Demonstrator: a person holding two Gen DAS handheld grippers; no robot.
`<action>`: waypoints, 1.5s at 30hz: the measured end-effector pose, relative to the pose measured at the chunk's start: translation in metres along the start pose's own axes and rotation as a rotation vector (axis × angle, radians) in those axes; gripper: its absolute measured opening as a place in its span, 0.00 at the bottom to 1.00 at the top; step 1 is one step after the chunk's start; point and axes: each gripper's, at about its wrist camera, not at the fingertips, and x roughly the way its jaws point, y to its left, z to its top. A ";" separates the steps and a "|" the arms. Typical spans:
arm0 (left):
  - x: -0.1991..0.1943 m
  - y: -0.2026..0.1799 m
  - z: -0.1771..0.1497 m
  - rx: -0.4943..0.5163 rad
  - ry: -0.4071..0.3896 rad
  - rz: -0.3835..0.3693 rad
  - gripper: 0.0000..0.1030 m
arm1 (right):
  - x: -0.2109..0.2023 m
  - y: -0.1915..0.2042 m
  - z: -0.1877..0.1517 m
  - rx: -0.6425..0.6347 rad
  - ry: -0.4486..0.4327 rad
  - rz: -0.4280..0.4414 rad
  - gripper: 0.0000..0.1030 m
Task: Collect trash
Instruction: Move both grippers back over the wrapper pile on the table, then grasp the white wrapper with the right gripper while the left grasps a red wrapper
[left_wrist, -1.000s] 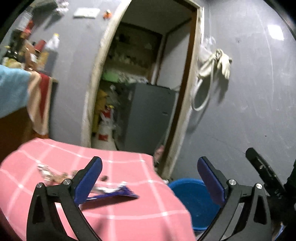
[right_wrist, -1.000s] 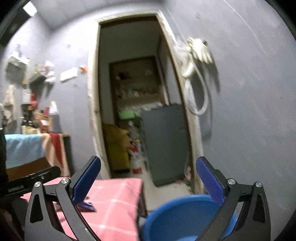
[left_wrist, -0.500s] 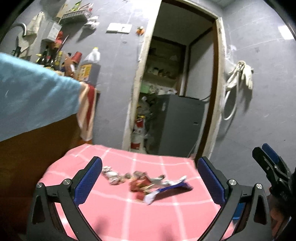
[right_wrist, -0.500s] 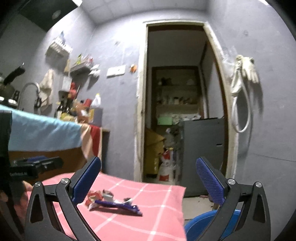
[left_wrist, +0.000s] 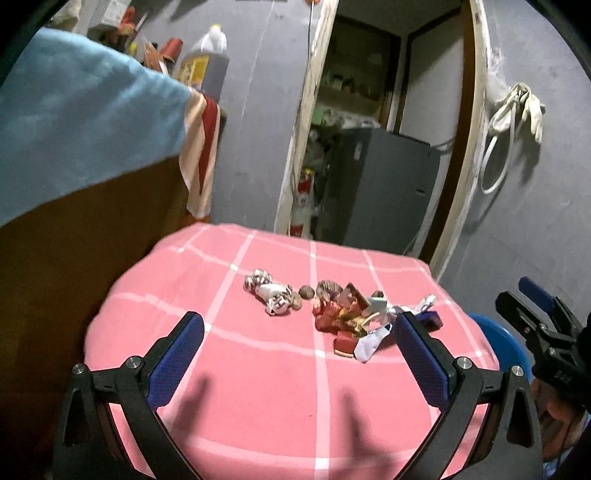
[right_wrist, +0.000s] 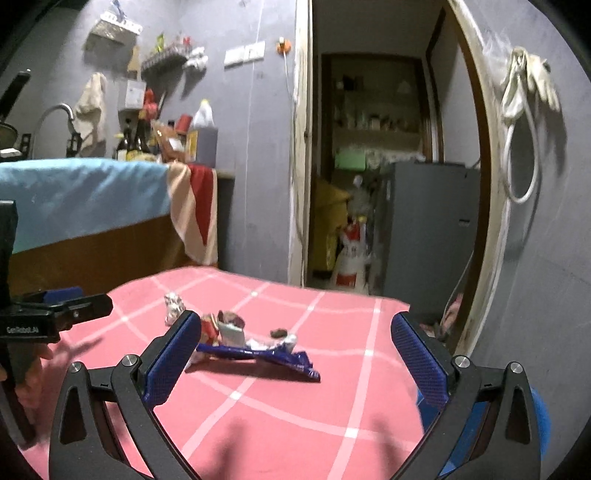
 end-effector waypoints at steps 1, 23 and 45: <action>0.003 0.000 0.000 0.000 0.011 -0.001 0.98 | 0.004 0.000 0.000 0.002 0.011 0.000 1.00; 0.090 -0.007 0.013 -0.044 0.292 -0.165 0.55 | 0.111 -0.015 -0.007 0.110 0.415 0.143 0.48; 0.090 -0.007 0.008 -0.051 0.355 -0.197 0.16 | 0.107 -0.012 -0.015 0.112 0.437 0.162 0.11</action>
